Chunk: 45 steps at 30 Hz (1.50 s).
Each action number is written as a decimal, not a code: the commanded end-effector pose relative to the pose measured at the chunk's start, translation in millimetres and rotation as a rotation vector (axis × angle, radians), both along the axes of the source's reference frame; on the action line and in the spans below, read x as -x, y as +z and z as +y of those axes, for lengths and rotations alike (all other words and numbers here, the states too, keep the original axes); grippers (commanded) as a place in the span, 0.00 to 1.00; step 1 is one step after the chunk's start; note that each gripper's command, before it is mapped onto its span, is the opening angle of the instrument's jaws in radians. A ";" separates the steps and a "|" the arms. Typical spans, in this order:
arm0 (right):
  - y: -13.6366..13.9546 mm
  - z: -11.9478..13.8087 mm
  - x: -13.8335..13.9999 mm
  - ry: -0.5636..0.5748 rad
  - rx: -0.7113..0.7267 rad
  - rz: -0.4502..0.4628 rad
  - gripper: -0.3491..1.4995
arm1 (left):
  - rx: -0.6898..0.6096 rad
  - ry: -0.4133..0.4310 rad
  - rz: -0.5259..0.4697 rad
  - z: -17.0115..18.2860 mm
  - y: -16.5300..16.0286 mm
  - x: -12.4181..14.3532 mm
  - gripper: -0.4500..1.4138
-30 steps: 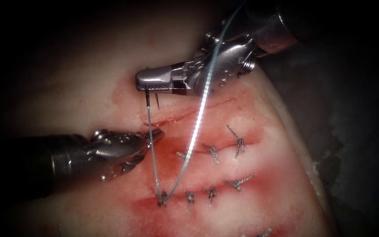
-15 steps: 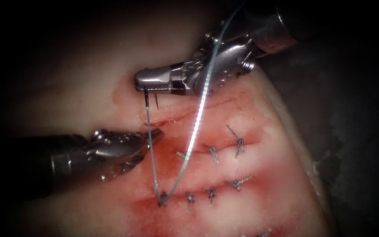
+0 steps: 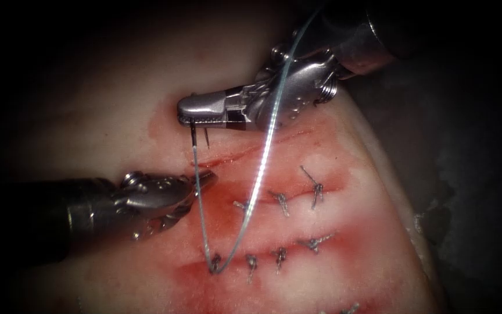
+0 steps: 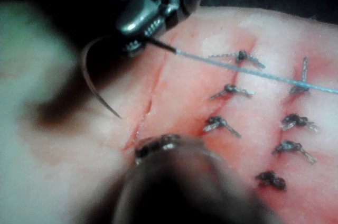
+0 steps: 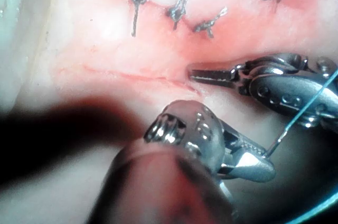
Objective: Wound Closure
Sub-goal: Insert the needle into the skin of the tissue
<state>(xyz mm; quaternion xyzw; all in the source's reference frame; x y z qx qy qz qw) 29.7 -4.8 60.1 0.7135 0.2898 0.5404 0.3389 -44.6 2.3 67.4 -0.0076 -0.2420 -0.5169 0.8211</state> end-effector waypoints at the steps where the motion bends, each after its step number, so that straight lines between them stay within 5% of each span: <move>1: 0.4 0.1 -0.8 0.000 0.002 0.004 0.00 | 0.003 -0.001 -0.002 0.5 0.4 0.6 0.00; 45: 3.4 -1.6 -0.9 -0.037 -0.019 -0.037 0.00 | 0.002 0.000 -0.003 0.6 0.3 0.4 0.00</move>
